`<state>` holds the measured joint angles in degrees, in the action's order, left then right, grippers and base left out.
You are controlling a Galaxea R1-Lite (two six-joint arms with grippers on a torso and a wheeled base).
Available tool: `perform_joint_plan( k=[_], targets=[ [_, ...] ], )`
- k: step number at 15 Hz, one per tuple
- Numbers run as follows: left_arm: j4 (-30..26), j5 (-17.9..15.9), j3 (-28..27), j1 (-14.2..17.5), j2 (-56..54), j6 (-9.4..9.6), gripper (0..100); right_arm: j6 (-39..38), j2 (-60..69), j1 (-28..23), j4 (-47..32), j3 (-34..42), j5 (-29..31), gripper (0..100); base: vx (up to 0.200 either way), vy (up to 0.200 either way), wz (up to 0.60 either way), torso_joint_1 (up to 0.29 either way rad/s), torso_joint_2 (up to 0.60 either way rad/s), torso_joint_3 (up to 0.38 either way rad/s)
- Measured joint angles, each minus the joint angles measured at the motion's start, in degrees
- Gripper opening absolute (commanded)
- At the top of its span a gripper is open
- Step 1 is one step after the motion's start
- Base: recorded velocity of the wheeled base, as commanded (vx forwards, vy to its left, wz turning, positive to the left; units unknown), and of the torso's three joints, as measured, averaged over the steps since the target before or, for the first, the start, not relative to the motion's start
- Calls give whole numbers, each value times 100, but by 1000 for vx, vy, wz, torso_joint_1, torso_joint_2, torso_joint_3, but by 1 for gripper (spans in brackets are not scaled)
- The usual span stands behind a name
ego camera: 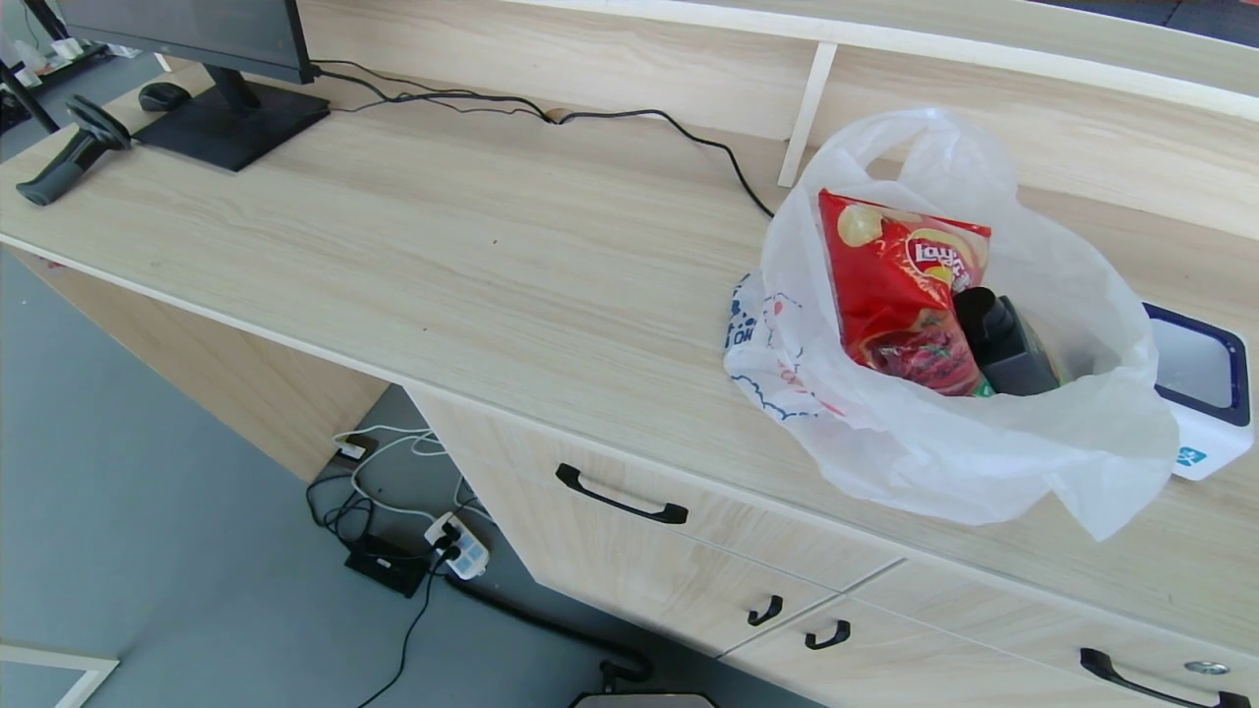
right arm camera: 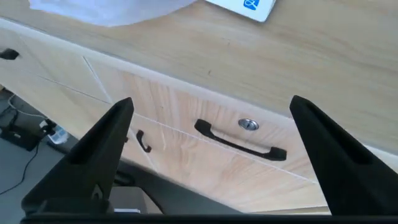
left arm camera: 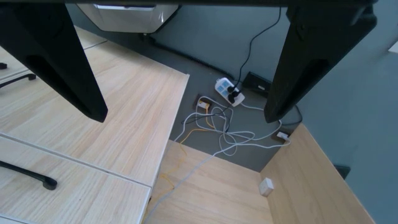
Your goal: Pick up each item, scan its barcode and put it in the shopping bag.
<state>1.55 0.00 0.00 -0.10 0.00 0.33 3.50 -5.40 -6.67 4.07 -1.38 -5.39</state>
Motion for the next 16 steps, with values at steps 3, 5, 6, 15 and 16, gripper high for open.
perform_joint_plan(
  k=[3, 5, 6, 15, 16],
  targets=[
    [1, 0, 0, 2, 0, 0, 100, -127, 17, -27, -93, 116, -33, 100, 0, 0, 0, 0, 0, 0],
    [0, 0, 0, 2, 0, -4, 100, 90, 26, -27, 211, 128, 72, 100, 0, 0, 0, 0, 0, 0],
    [1, 0, 0, -4, 0, -6, 100, 205, 28, -29, 50, 135, 82, 100, 0, 0, 0, 0, 0, 0],
    [6, 0, 0, 2, 0, 0, 100, -90, 0, -90, -396, 138, 544, 100, 0, 0, 0, 0, 0, 0],
    [9, 0, 0, -1, 0, 0, 100, -165, 6, -85, -397, 133, 549, 100, 0, 0, 0, 0, 0, 0]
  ],
)
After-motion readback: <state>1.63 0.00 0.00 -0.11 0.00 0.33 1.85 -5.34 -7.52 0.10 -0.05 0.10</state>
